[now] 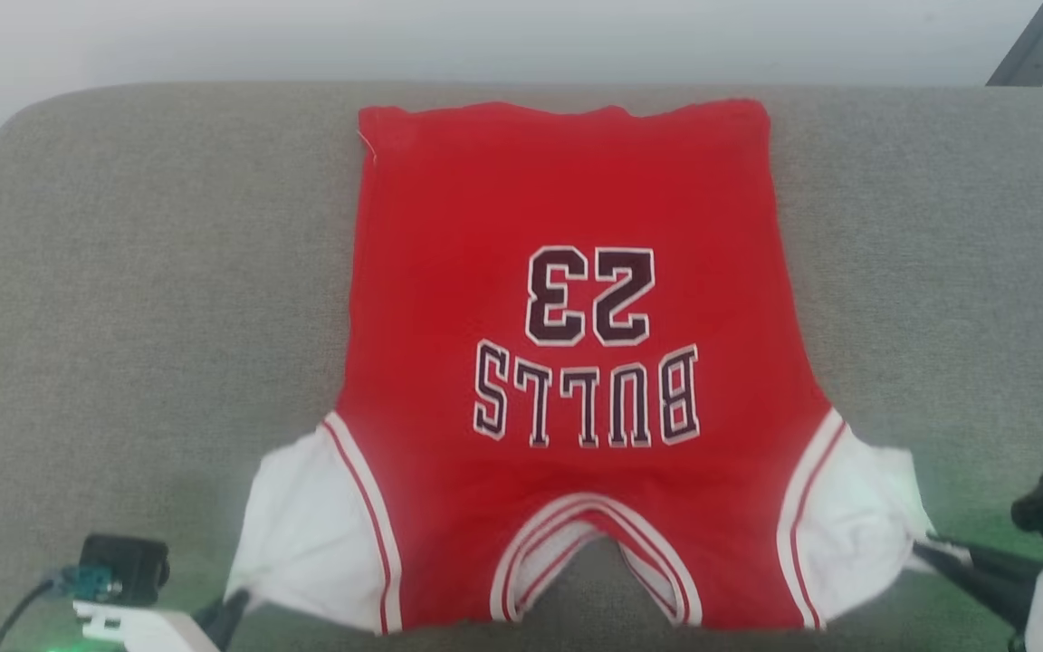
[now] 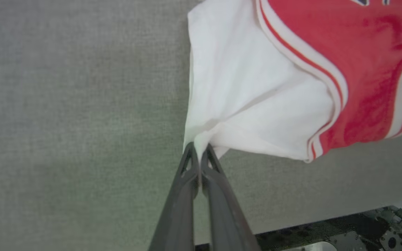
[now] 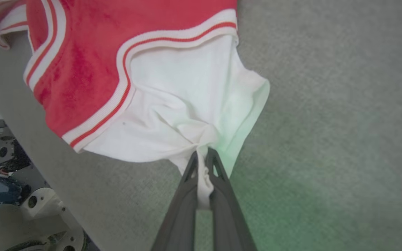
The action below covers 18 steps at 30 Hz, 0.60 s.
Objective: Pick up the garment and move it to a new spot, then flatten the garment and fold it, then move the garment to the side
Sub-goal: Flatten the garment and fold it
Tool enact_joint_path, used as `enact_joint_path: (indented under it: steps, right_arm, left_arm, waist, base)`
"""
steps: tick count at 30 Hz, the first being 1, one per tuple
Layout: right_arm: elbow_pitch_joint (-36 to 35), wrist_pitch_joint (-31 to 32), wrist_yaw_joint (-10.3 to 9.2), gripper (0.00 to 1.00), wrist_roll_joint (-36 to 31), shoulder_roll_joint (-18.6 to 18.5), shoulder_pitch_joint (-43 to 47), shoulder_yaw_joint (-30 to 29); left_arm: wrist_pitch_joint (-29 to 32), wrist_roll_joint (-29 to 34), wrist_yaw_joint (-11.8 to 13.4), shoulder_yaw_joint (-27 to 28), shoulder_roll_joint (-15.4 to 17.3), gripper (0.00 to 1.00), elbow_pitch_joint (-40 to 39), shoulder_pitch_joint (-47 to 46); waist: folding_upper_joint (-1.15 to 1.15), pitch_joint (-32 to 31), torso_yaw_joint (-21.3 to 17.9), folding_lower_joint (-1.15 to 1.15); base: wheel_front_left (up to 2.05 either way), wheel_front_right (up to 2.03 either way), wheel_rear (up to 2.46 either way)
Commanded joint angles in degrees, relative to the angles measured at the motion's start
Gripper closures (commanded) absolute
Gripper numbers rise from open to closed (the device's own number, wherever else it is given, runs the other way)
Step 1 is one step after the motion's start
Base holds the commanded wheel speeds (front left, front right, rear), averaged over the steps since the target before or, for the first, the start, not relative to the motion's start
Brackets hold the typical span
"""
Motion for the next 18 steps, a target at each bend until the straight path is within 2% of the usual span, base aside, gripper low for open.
enact_joint_path:
  steps: [1,6,10,11,12,13,18]
  right_arm:
    - [-0.6,0.6,-0.1,1.0,0.9,-0.5,1.1,0.4]
    - [-0.3,1.3,-0.1,1.0,2.0,-1.9,1.9,1.2]
    - [3.4,1.1,-0.11,1.0,3.0,-0.6,1.0,1.3]
    - [4.7,1.7,-0.12,0.83,3.5,-0.2,0.8,1.2]
    - [5.9,2.4,-0.15,0.54,3.5,0.2,0.5,1.1]
    - [7.0,3.0,-0.18,0.0,3.3,0.7,0.0,1.0]
    - [6.5,5.9,-0.17,0.0,2.9,1.4,-2.2,0.0]
  left_arm:
    - [0.5,-0.6,0.6,0.1,0.0,1.0,-0.3,1.1]
    - [0.6,-1.2,2.0,0.1,-0.1,1.0,-1.7,2.6]
    - [-0.3,-0.6,1.8,0.0,-0.6,1.0,-1.9,2.3]
    - [-0.4,-0.5,1.8,-0.1,-0.8,1.0,-1.8,2.0]
    - [-0.4,-0.4,1.7,-0.3,-1.0,1.0,-1.8,1.7]
    - [-0.5,-0.2,1.6,-0.4,-1.1,1.0,-1.8,1.4]
    - [-1.0,0.7,1.2,-1.2,-2.0,1.0,-2.2,-0.1]
  waist:
    - [0.0,0.2,0.1,0.0]
    - [0.0,0.7,0.5,0.0]
    - [0.0,0.9,0.7,0.0]
    - [0.0,1.0,0.8,0.0]
    - [0.0,1.0,0.8,0.0]
    - [0.0,1.1,0.9,0.0]
    - [0.0,1.6,1.1,0.0]
  base:
    - [0.0,0.0,0.0]
    - [0.0,0.0,0.0]
    - [0.0,0.0,0.0]
    - [0.0,0.0,0.0]
    - [0.0,0.0,0.0]
    - [0.0,0.0,0.0]
    - [0.0,0.0,0.0]
